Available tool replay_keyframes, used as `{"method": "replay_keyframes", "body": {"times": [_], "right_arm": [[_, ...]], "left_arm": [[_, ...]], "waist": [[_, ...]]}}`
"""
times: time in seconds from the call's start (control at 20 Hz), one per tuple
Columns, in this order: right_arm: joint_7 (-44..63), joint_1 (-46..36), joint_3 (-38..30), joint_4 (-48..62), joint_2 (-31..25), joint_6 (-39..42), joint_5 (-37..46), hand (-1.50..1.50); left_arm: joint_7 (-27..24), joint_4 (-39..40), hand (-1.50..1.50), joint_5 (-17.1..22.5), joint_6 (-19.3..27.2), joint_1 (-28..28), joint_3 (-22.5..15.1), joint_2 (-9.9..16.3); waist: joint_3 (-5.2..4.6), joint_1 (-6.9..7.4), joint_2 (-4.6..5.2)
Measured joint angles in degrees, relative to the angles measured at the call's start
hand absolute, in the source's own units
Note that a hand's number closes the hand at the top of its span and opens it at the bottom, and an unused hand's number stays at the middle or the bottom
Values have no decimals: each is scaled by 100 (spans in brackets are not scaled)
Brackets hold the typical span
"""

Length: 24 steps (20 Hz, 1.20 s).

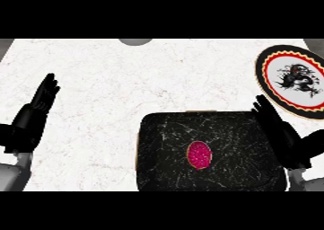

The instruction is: Pick the cupcake from the tray and place it in the plate

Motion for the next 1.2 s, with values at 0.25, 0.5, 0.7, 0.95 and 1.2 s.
{"method": "replay_keyframes", "body": {"times": [0.25,0.5,0.7,0.95,1.2], "right_arm": [[-106,127,-209,-643,94,-310,166,150],[-413,230,-451,-778,-376,-1300,1339,-150],[-1351,1084,-311,-1147,376,-2046,1668,-150],[-1586,1817,413,-1415,468,-2432,2655,-150],[-691,2049,881,-1872,211,-2610,3584,-150]], "left_arm": [[429,241,0,-30,12,-125,46,-201],[714,414,0,161,-1,-2,112,-292],[891,382,0,243,-44,73,125,-378],[1083,464,0,205,-83,-74,132,-514],[1190,379,0,114,-87,-62,145,-635]], "waist": [[-15,31,-126],[-83,-86,-183],[-41,-73,-194],[-30,6,-177],[-29,63,-173]]}}
